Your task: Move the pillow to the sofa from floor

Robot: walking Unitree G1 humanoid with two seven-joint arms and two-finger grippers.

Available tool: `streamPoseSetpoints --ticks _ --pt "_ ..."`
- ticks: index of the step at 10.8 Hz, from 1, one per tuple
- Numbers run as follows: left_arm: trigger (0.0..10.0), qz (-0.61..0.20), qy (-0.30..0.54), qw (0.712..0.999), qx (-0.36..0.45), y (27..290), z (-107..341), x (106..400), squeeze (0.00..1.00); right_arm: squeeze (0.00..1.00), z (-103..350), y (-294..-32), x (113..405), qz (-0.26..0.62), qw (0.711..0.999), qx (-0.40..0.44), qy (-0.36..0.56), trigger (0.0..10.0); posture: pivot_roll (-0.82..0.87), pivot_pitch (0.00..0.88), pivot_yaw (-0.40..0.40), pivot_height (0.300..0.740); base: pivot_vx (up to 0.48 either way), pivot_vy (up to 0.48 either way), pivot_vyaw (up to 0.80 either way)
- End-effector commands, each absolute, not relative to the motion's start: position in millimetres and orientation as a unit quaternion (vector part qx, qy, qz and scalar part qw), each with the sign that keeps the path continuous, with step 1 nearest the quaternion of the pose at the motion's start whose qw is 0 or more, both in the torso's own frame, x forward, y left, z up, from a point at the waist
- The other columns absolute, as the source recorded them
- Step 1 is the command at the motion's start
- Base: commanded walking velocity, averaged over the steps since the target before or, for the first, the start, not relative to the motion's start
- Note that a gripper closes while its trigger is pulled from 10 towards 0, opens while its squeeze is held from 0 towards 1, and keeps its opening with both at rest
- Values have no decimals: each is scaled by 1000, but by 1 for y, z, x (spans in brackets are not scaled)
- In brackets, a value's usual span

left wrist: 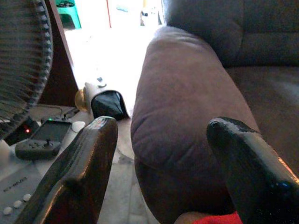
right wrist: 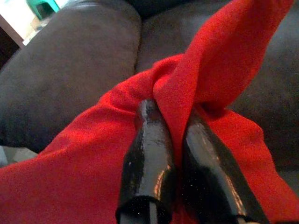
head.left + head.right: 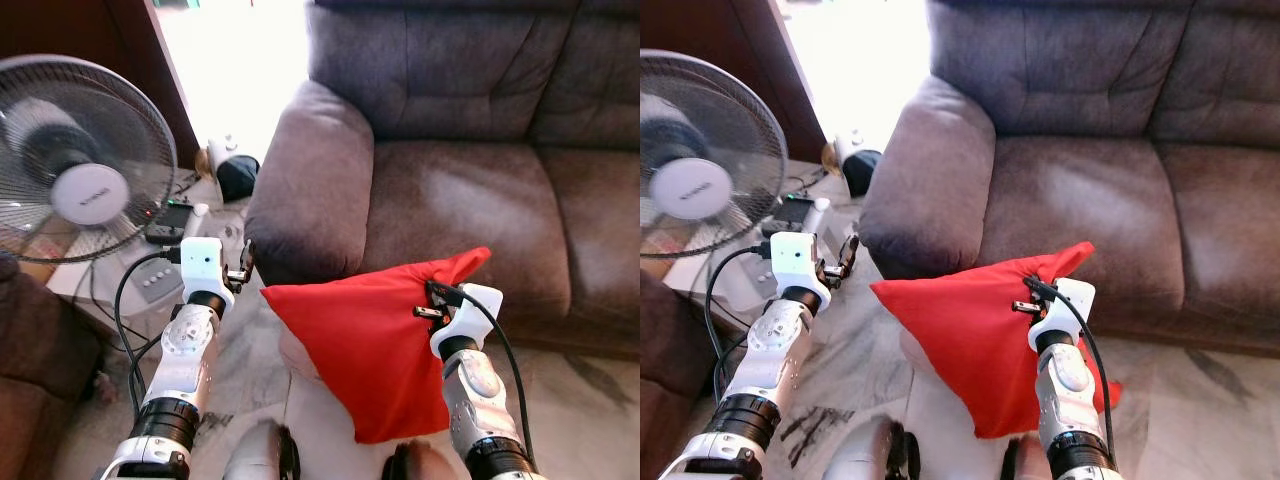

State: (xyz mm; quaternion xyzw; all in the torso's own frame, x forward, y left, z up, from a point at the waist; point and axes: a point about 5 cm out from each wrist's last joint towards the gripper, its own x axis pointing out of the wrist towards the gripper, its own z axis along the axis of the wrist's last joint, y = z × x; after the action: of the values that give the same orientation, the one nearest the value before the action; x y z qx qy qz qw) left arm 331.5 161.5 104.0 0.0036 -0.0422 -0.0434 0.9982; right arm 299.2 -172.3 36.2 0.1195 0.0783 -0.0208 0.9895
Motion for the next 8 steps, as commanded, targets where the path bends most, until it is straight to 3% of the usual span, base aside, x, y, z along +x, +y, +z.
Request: streamPoseSetpoints --ticks 1,8 --pt "10000 -40 -36 999 3 163 101 331 0 0 64 -172 314 -7 994 110 13 10000 77 87 20 740 0 0 0" --pt "10000 -39 -20 999 -19 164 97 332 0 0 66 -169 315 6 994 109 10 10000 76 83 18 740 0 0 0"
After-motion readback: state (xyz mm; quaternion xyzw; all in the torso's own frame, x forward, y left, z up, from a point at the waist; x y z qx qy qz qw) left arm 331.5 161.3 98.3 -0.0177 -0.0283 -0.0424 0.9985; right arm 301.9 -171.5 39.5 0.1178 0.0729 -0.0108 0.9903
